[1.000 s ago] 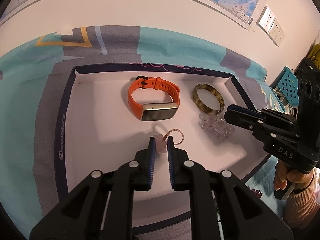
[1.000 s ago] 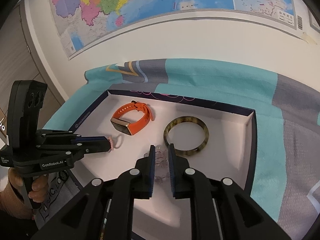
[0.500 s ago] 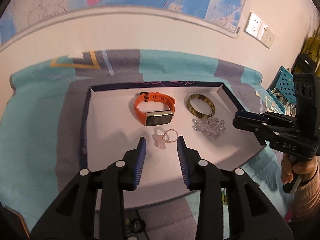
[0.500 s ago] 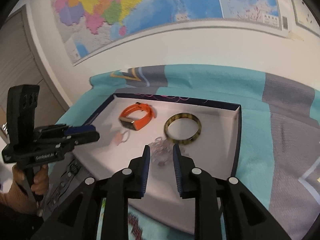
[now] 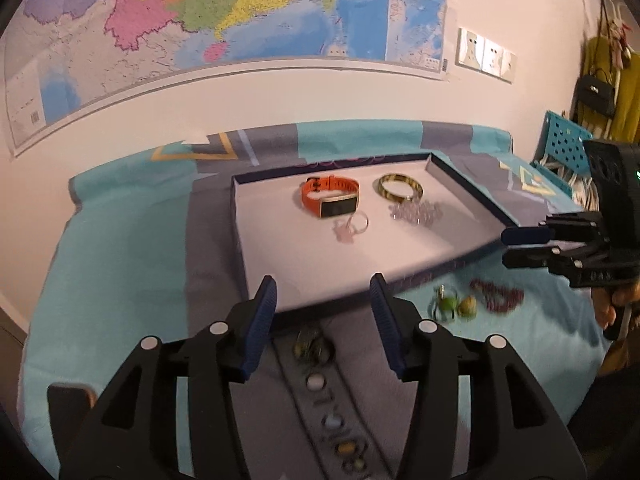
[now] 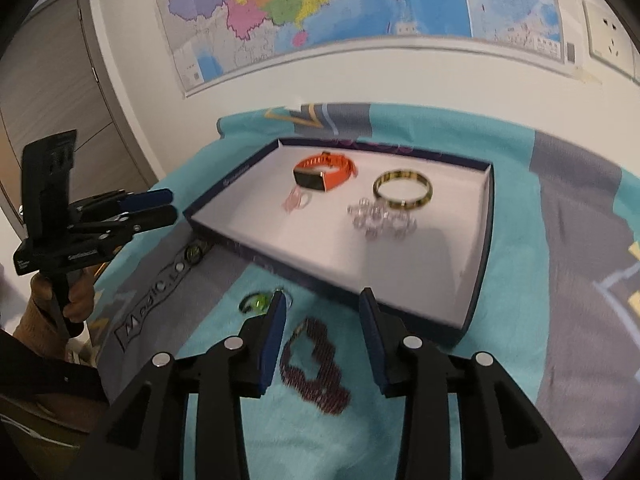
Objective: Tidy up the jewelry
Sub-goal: 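Withdraw both open tools from the box, then grasp the black ring with the left tool while the right tool grasps the dark beaded bracelet, then lift the black ring and beaded bracelet toward the box with both tools, then lower the black ring and beaded bracelet into the box and open both tools, then withdraw both open tools from the box toward the remaining jewelry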
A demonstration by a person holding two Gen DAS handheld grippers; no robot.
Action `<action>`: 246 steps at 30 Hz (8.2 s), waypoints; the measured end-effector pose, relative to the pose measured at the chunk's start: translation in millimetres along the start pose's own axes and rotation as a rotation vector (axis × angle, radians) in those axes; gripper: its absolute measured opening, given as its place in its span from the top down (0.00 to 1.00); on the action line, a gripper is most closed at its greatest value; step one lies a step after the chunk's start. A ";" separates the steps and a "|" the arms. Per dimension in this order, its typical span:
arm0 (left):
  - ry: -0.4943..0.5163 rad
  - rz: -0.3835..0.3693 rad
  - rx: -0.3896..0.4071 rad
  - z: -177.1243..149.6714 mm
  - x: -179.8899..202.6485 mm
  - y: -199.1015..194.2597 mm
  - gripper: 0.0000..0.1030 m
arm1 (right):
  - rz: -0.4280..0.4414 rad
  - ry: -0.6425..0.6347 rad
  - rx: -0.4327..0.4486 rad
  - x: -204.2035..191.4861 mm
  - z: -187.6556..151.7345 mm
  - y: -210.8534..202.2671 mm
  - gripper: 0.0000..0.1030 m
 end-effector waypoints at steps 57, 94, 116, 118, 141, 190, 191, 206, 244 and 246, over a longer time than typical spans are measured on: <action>-0.036 -0.134 -0.166 -59.2 35.5 18.7 0.93 | -0.076 -0.073 -0.091 -20.2 -42.2 13.6 0.55; -0.054 -0.138 -0.163 -52.3 38.8 26.9 0.55 | -0.020 0.049 0.006 -13.0 -13.2 -11.7 0.90; -0.046 -0.128 -0.151 -39.4 47.1 30.1 0.78 | -0.013 0.050 0.051 -10.5 2.4 -17.4 0.90; -0.049 -0.138 -0.134 -33.8 47.9 26.3 0.78 | -0.013 0.049 0.061 -10.0 6.0 -19.2 0.90; -0.063 -0.144 -0.054 21.2 40.6 41.1 0.78 | -0.017 0.026 0.093 3.5 43.5 2.0 0.90; -0.091 -0.080 -0.183 16.9 30.7 116.3 0.78 | -0.051 -0.028 -0.039 23.5 55.1 76.9 0.90; -0.093 -0.077 -0.186 16.8 30.4 117.7 0.78 | -0.052 -0.028 -0.040 23.9 55.2 77.9 0.90; -0.124 -0.037 -0.214 15.8 22.1 136.8 0.78 | -0.093 -0.026 -0.039 29.9 58.0 86.0 0.85; -0.036 -0.068 -0.070 -33.9 0.9 8.5 0.47 | 0.052 -0.021 -0.057 -31.0 -11.9 24.2 0.69; -0.036 -0.067 -0.081 -36.9 1.4 11.5 0.47 | 0.052 -0.024 -0.061 -32.8 -13.3 25.2 0.68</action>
Point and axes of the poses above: each gripper's, at about its wrist camera, not at the fingertips, and y roughly the way its jaws point, x to its right, z to its top, the point moved 8 cm from there along y, roughly the way its jaws point, and after that the axes turned 8 degrees about x, right-handed, at the moved point
